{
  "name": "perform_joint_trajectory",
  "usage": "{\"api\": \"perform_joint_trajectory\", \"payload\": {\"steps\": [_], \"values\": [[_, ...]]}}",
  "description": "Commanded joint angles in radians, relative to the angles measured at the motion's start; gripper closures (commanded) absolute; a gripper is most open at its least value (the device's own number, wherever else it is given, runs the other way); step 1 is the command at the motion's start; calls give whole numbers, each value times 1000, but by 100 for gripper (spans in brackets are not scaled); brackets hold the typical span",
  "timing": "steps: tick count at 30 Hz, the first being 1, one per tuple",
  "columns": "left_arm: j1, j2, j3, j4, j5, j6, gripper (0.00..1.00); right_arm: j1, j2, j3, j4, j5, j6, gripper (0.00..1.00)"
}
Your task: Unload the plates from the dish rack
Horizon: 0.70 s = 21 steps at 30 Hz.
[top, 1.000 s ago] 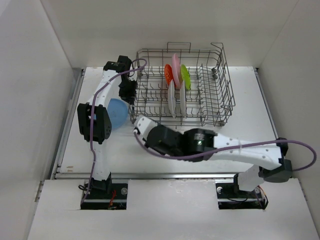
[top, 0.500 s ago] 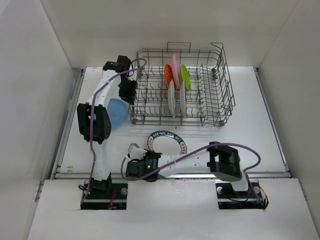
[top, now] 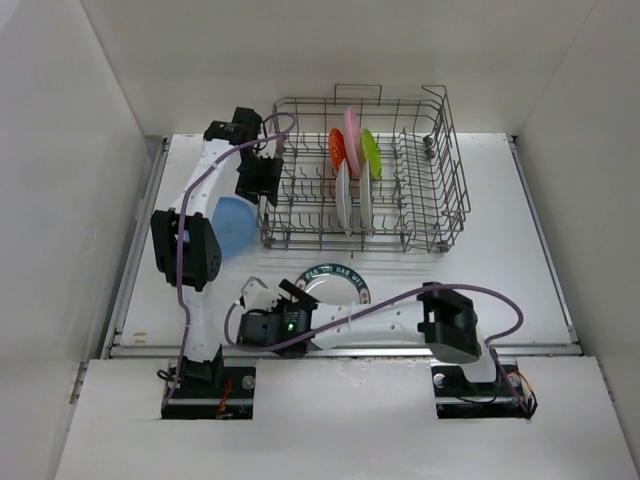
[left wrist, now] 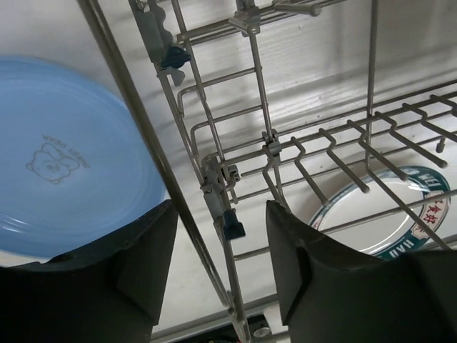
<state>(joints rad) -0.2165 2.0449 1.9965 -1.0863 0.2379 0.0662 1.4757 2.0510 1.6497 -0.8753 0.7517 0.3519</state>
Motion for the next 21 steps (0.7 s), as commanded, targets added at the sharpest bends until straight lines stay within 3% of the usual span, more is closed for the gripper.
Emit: {"api": "perform_joint_trajectory", "payload": {"steps": [1,5,10,12,18,21], "values": [[-1,-144,57,20,23,29,47,5,-172,113,44,-50,-4,10],[-20,-204,113,54,-11,29,35,-58,-340,125,139,-181,-4,7],[-107,-264,180,118,-43,40,21,-244,-611,36,240,-319,42,6],[-177,-273,220,118,-70,40,17,-310,-682,18,240,-307,90,6],[-388,-206,289,98,-211,107,10,-632,-819,-13,115,-48,154,2],[-481,-106,340,69,-403,127,10,-837,-789,19,81,-54,154,1]]}}
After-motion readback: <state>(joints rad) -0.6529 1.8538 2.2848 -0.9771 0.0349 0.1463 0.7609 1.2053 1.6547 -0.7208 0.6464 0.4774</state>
